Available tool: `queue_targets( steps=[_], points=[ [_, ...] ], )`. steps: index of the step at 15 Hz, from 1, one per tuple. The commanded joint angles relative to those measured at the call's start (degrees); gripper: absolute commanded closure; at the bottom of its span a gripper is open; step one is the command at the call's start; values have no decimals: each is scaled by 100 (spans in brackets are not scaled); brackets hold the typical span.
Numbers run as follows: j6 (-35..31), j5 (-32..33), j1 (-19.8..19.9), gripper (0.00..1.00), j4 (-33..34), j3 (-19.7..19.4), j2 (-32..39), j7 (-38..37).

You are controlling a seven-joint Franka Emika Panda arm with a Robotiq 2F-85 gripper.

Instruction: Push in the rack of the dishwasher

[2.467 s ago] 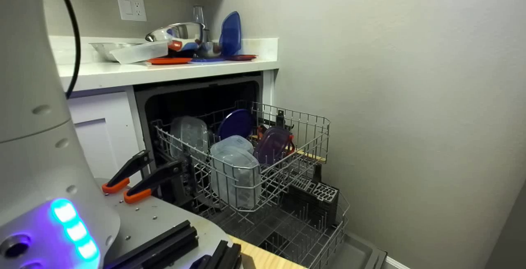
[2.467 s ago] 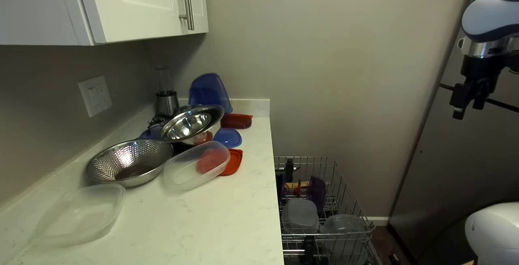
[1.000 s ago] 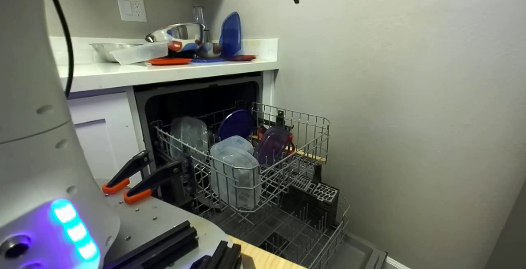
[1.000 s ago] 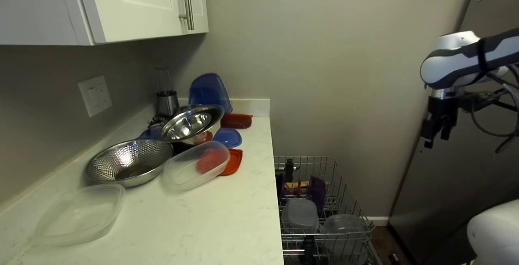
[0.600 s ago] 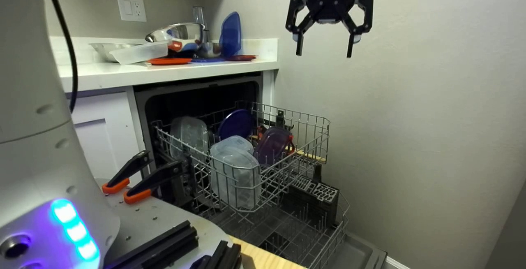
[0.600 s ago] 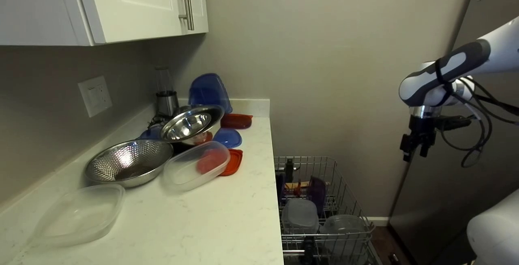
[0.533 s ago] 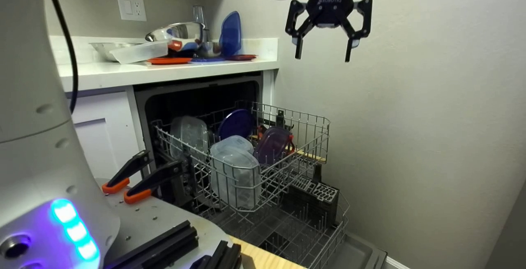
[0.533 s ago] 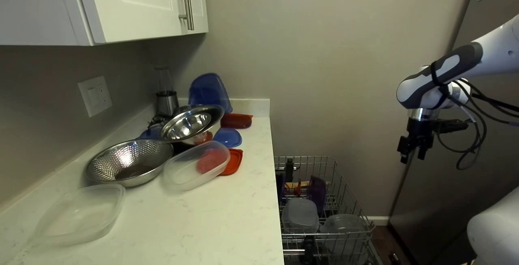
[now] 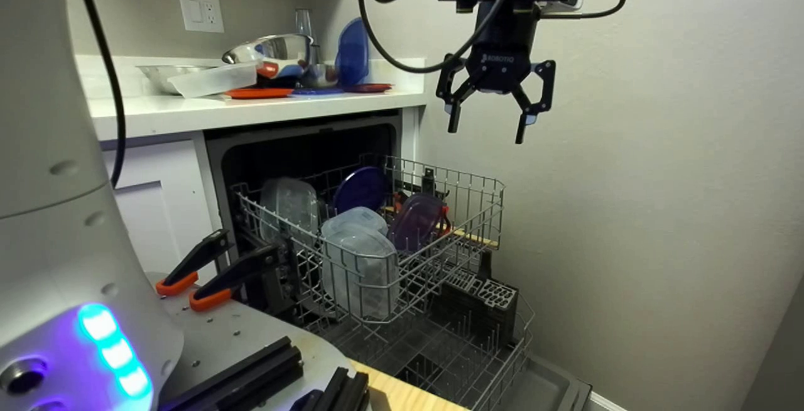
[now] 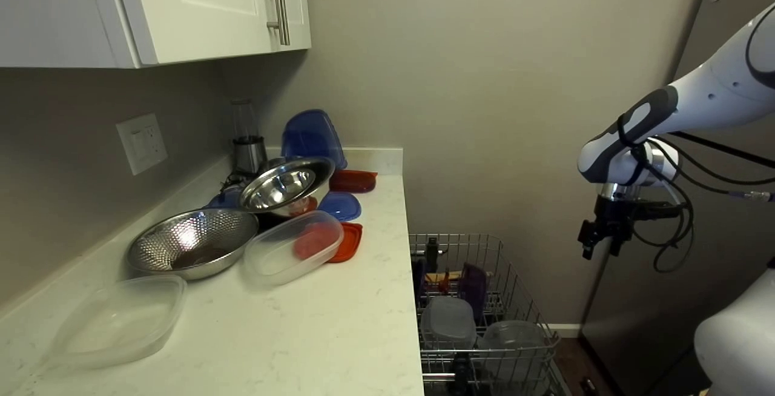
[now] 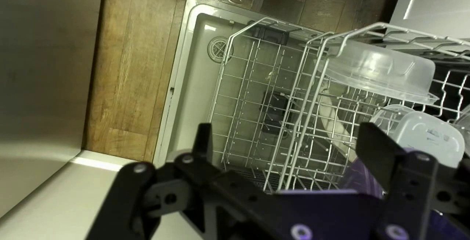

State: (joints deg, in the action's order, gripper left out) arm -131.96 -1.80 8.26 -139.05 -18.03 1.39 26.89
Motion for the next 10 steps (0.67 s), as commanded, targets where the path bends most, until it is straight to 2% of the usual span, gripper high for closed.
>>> queue_targets(
  steps=[1, 4, 5, 10],
  points=[
    [-549, -376, 184, 0, -64, 293, 241, 201],
    [-556, -564, 233, 0, 8, 480, 422, 263],
    [-440, -313, 234, 0, 11, 472, 330, -24],
    [-440, -318, 247, 0, 35, 526, 374, -33]
  ],
)
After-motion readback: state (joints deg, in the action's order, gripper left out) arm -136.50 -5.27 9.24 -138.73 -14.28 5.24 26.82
